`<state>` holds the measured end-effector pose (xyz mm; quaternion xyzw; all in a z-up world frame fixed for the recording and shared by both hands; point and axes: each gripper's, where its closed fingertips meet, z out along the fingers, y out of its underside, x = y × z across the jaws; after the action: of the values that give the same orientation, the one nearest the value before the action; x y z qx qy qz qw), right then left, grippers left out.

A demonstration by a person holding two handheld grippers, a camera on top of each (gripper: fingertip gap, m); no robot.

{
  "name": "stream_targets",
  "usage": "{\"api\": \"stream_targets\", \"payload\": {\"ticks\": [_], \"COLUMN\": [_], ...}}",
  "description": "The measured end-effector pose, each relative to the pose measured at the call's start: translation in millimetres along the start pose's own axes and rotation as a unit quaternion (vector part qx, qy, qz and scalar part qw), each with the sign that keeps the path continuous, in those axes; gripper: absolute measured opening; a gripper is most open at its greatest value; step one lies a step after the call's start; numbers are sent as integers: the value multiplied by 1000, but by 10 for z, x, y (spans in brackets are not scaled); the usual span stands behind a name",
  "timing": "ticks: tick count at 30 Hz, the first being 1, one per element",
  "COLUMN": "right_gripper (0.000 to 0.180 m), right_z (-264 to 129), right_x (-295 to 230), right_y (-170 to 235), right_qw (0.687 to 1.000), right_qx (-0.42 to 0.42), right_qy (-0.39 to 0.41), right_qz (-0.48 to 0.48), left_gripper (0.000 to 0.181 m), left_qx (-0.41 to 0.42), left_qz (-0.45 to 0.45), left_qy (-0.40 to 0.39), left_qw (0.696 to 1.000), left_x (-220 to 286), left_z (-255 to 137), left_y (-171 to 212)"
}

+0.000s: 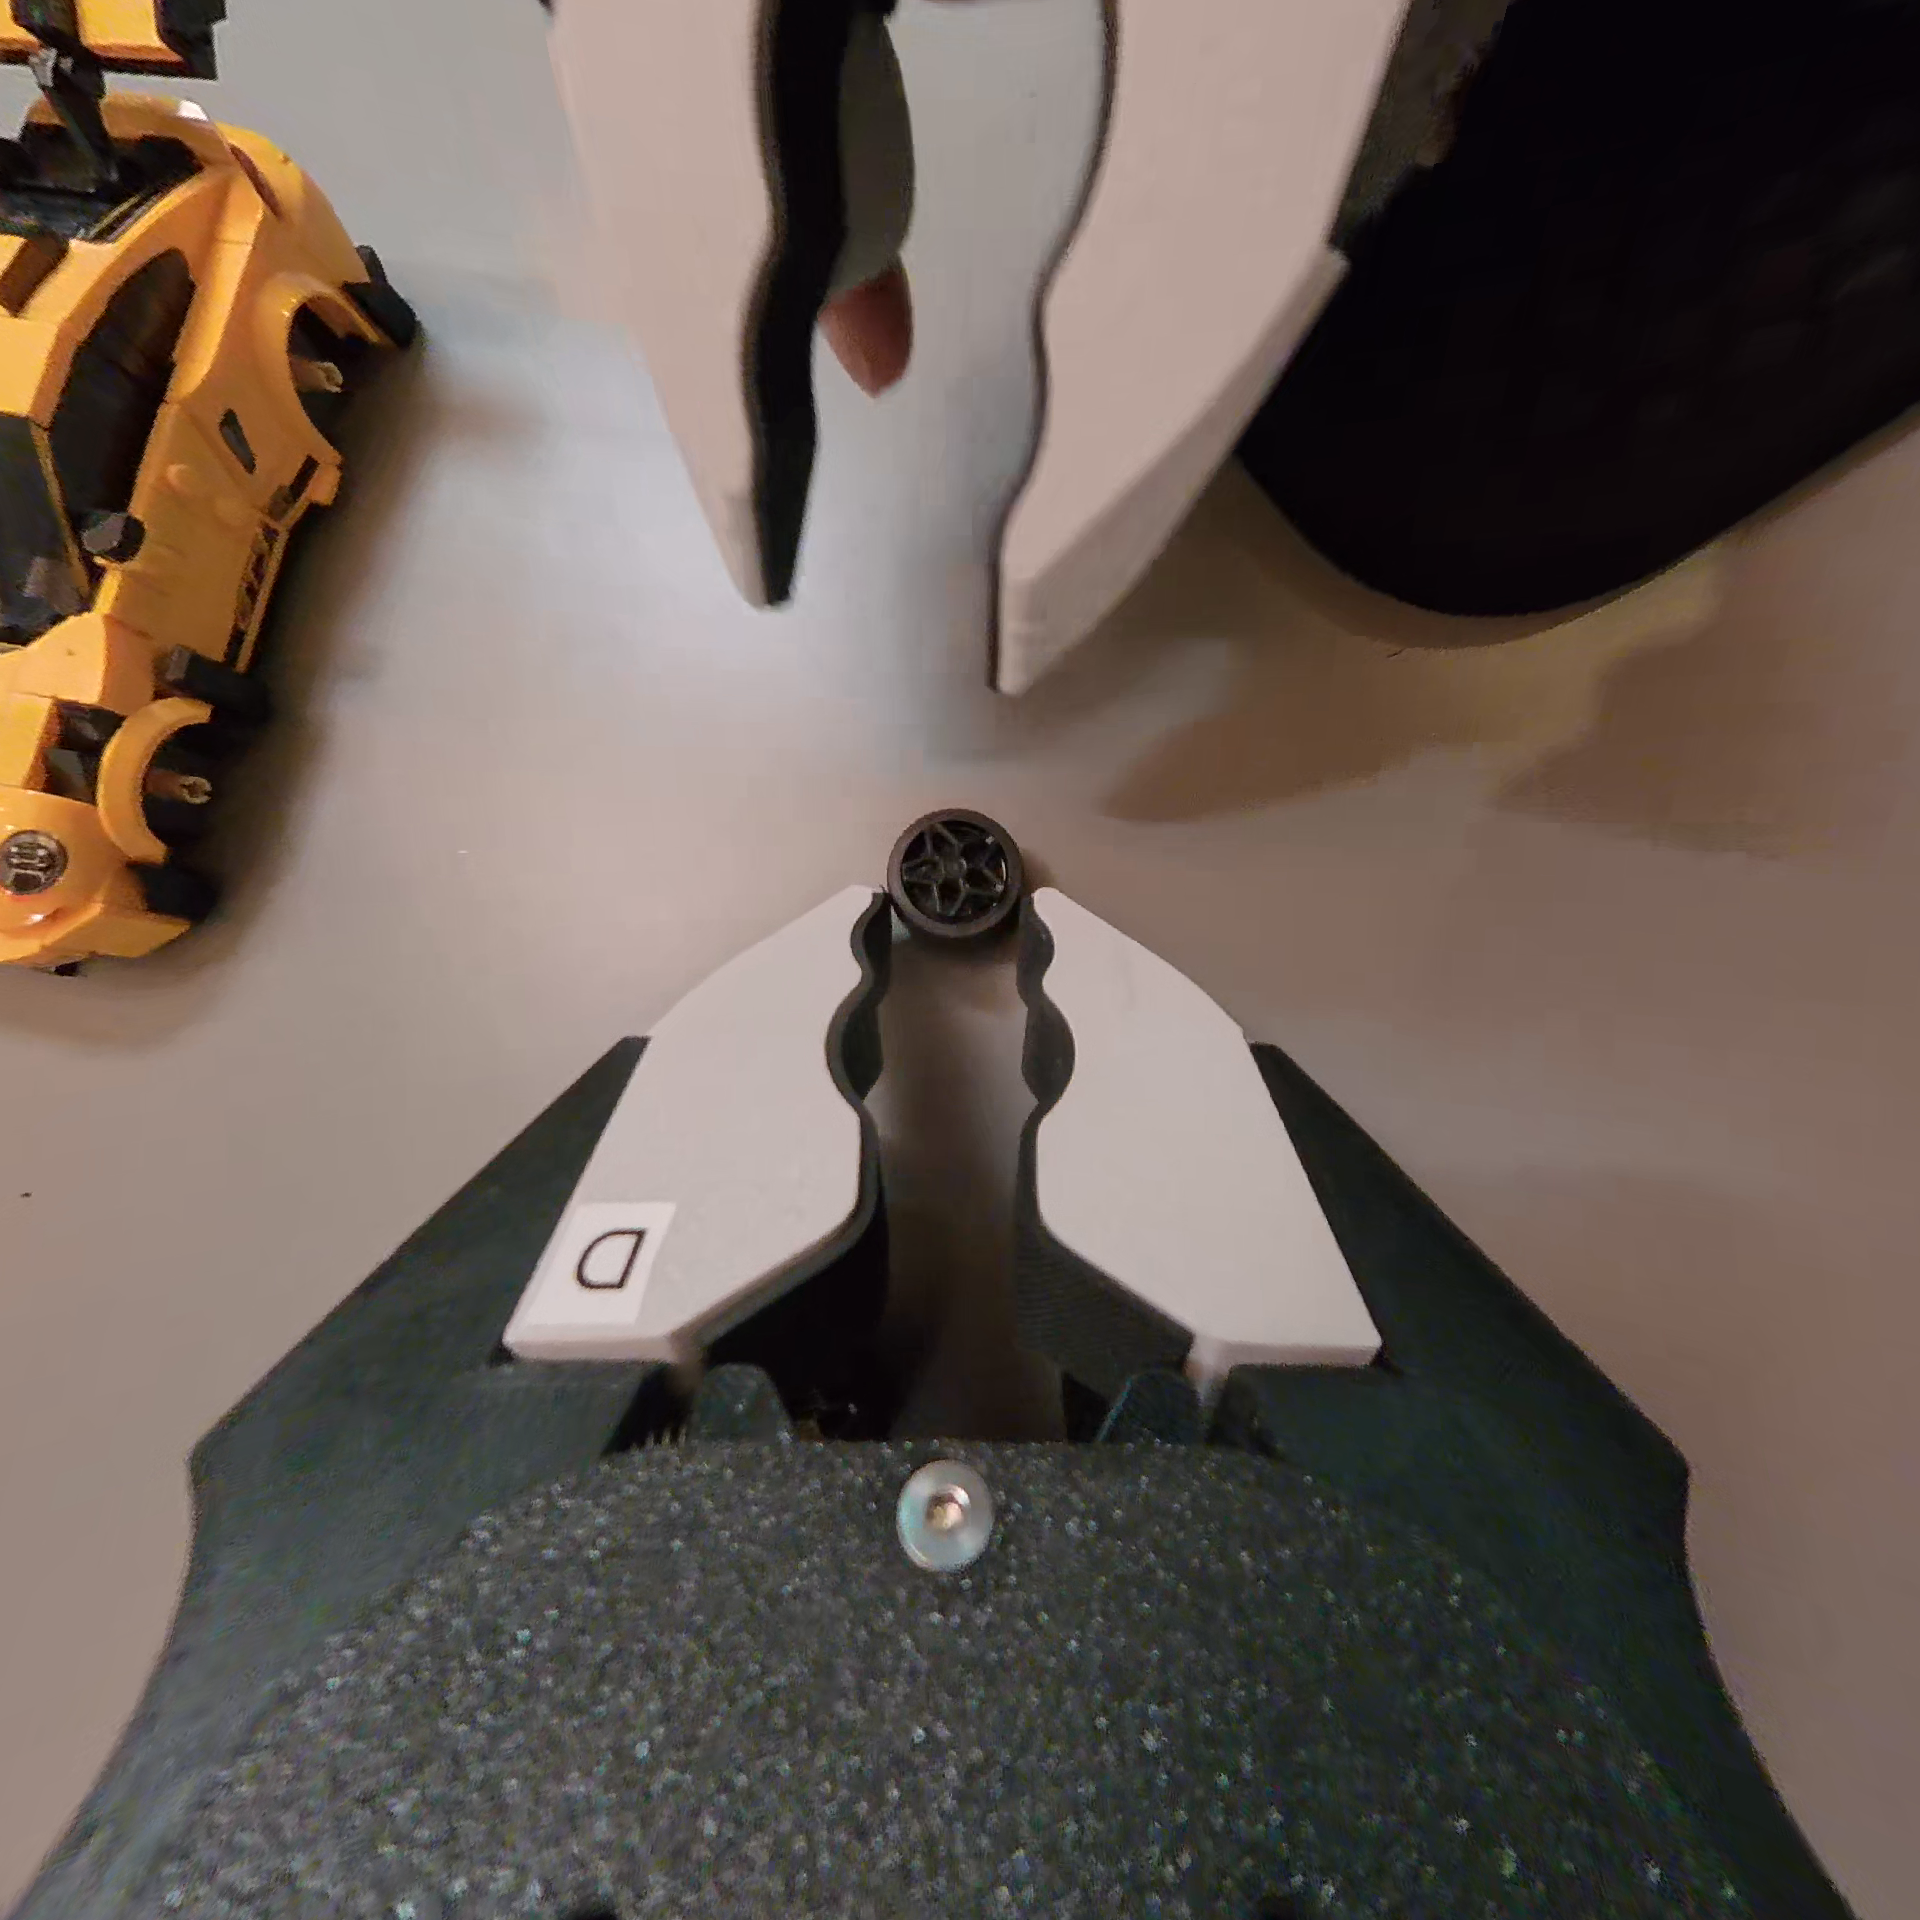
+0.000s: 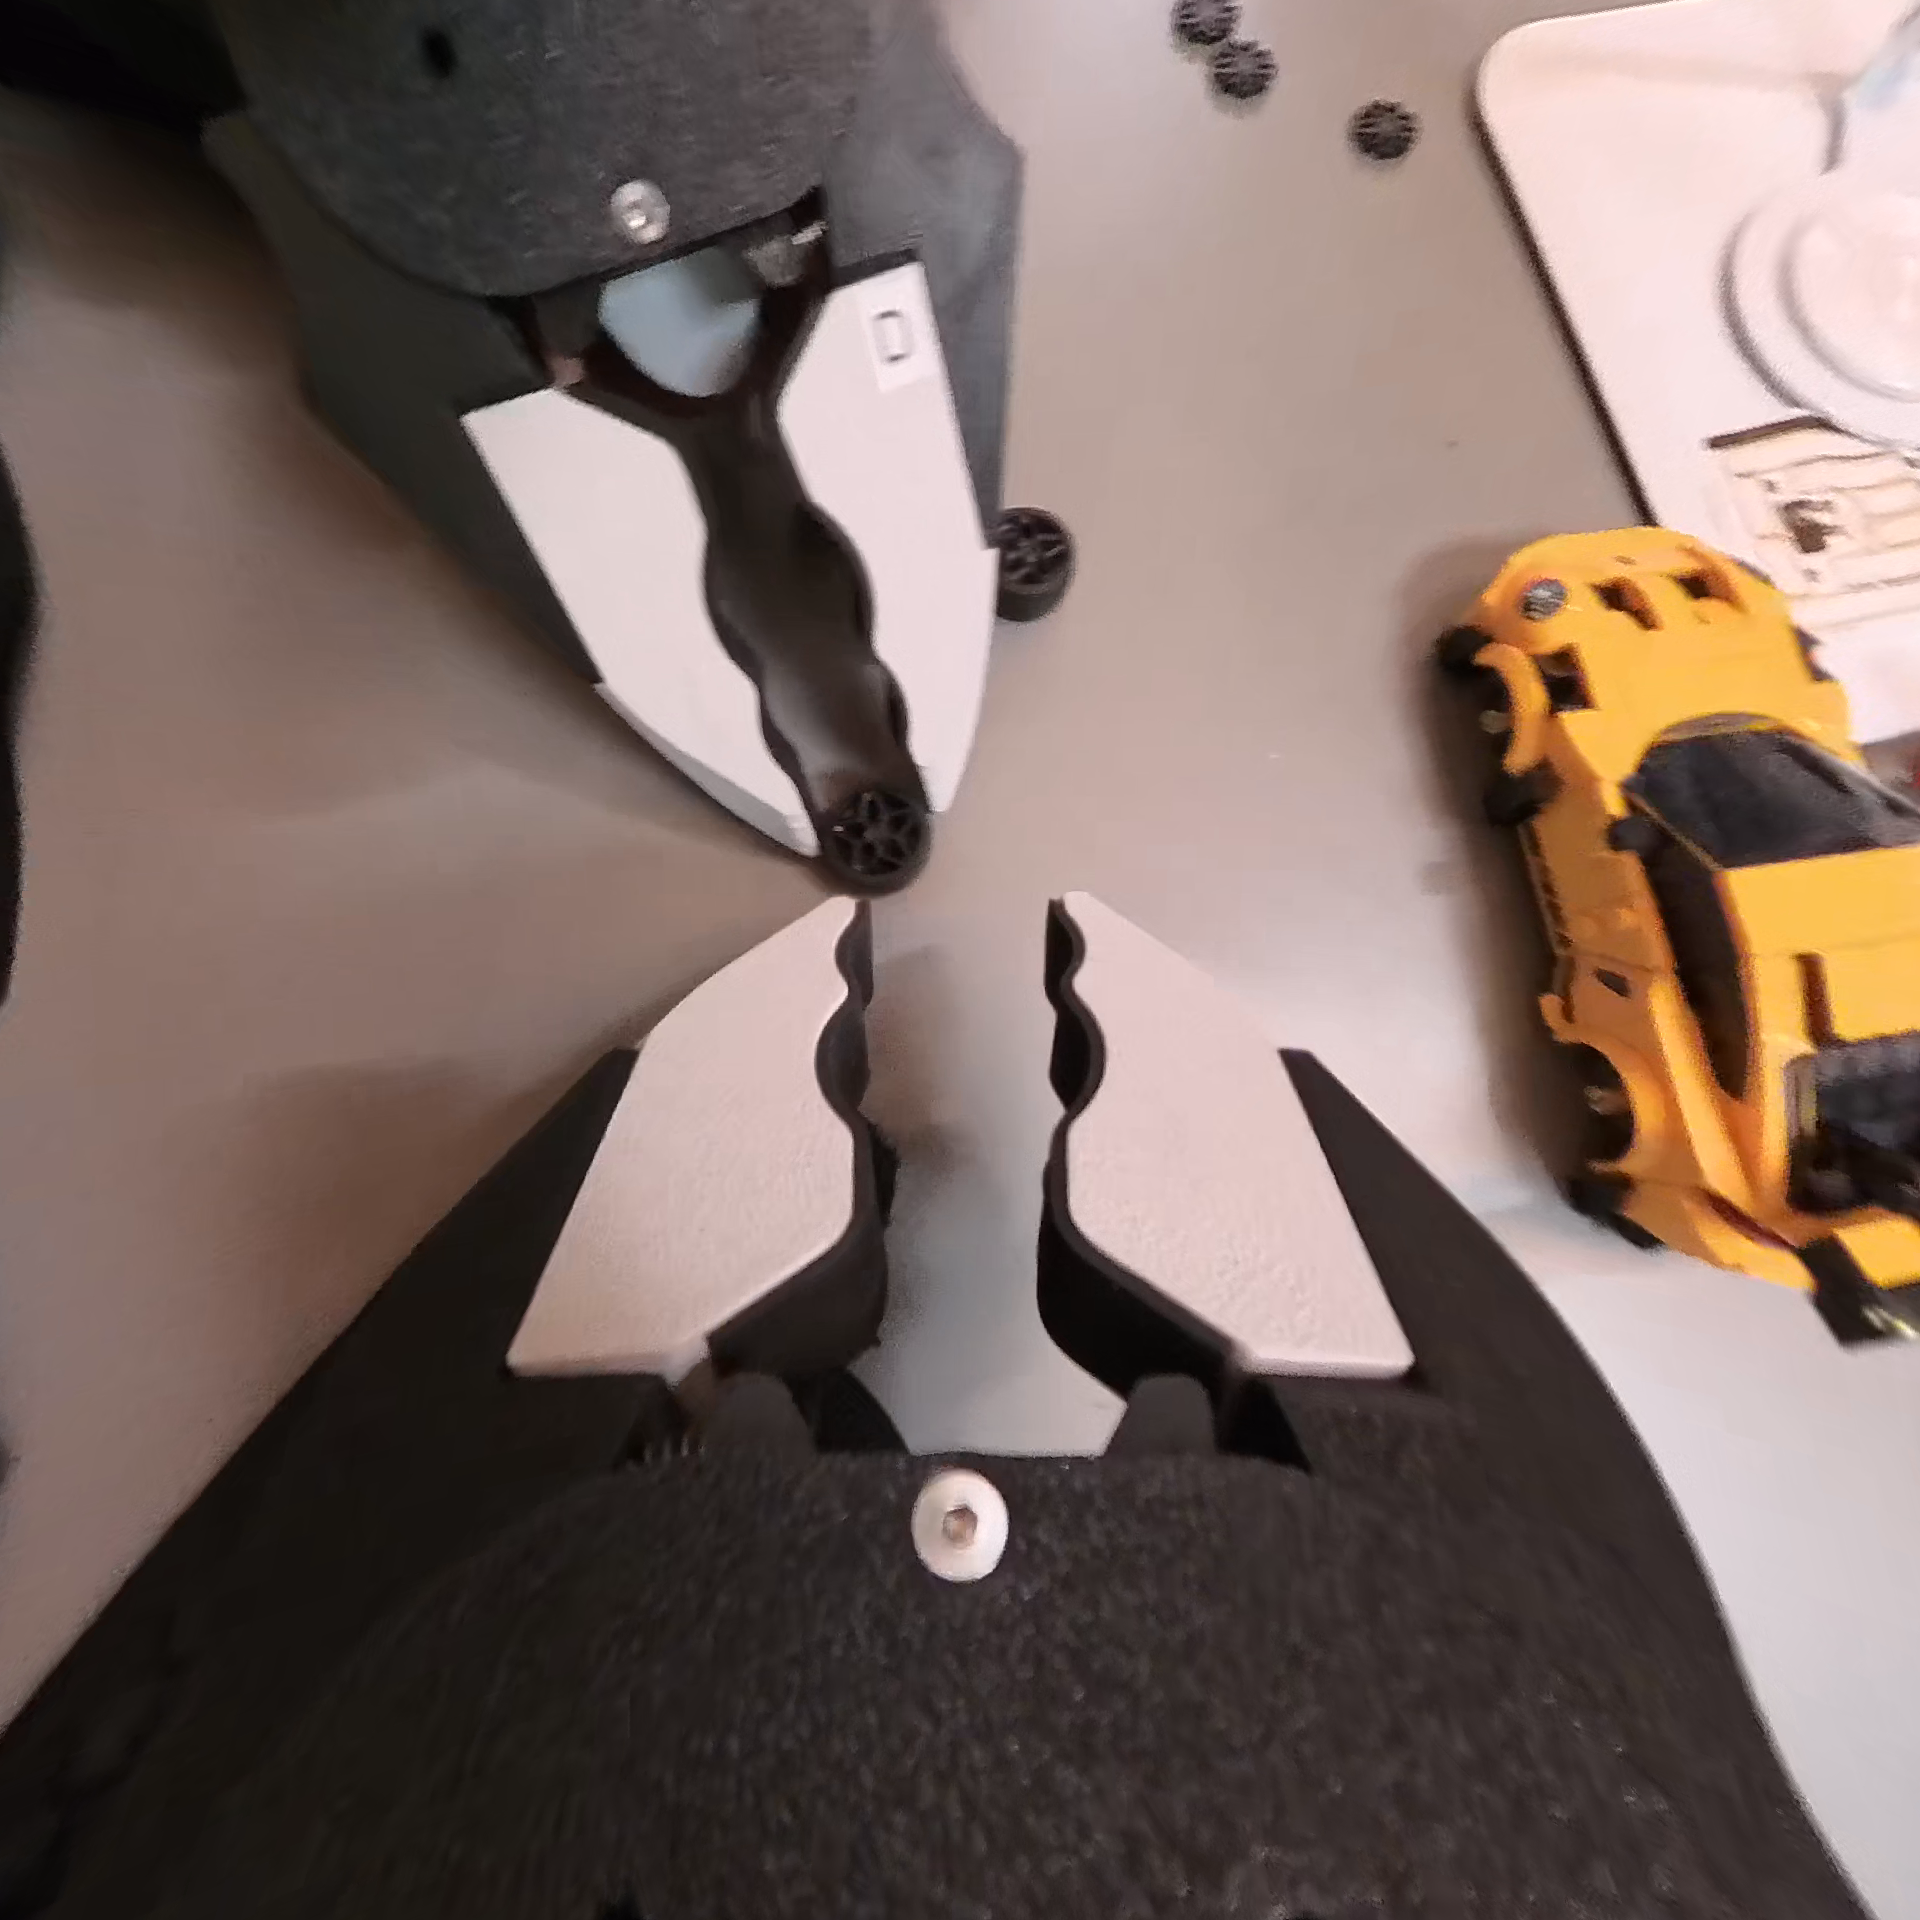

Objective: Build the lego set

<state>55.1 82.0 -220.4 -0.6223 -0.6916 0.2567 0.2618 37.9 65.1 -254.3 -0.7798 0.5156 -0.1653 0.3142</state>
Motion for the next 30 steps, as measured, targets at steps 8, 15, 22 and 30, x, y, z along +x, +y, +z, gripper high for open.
{"api": "stream_targets", "payload": {"ticks": [8, 15, 22, 30], "right_gripper": [32, 23, 22, 21], "right_z": [117, 47, -41, -334], "right_x": [-186, -239, -252, -270], "right_y": [-164, -361, -494, -790], "right_qw": [997, 992, 986, 964], "right_qx": [36, 104, 150, 255], "right_qy": [-16, -38, -39, -41], "right_qz": [-66, -58, -64, -59], "left_gripper": [23, 22, 23, 30], "left_qx": [49, 68, 102, 260], "left_qz": [-13, 26, 31, -39], "left_qy": [24, 17, 22, 101], "left_qw": [998, 997, 994, 960], "left_x": [-8, 32, 38, 29], "left_z": [-253, -437, -561, -883], "left_y": [-157, -222, -285, -559]}}
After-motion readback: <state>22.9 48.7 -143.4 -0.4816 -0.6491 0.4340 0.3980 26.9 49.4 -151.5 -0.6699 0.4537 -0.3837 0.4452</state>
